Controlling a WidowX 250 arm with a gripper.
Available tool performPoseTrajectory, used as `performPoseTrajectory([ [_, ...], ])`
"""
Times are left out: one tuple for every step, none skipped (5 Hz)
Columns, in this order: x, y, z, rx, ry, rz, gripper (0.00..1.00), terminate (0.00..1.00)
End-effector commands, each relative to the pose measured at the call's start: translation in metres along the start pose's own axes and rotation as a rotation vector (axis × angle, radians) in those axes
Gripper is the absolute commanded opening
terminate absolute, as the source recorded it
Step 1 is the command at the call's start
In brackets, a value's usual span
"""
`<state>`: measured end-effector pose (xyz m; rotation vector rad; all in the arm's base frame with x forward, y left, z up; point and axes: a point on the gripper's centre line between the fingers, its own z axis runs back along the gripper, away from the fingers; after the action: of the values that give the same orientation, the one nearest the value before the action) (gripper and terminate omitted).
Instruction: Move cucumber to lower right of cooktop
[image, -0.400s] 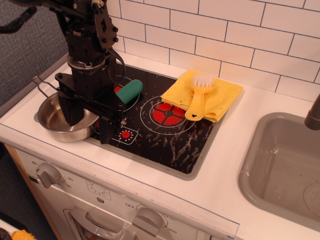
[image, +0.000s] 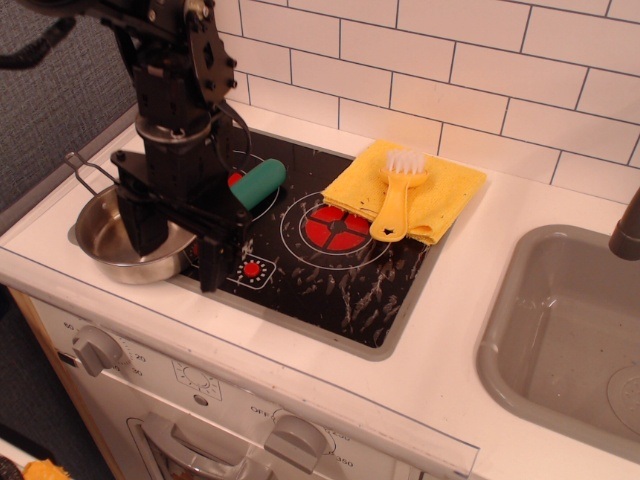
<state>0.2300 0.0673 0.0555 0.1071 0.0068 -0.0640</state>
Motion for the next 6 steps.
performPoseTrajectory([
  [0.048,0.021,0.024,-0.003,-0.063,0.017,1.0,0.0],
  [0.078,0.03,0.025,-0.004,-0.095,0.004,1.0,0.0],
  [0.097,0.037,0.007,0.001,-0.076,-0.004,1.0,0.0],
  [0.109,0.041,-0.016,-0.007,-0.044,-0.001,1.0,0.0],
  [0.119,0.044,-0.032,-0.013,-0.037,0.019,1.0,0.0],
  [0.119,0.046,-0.043,-0.03,-0.045,0.039,0.0,0.0],
])
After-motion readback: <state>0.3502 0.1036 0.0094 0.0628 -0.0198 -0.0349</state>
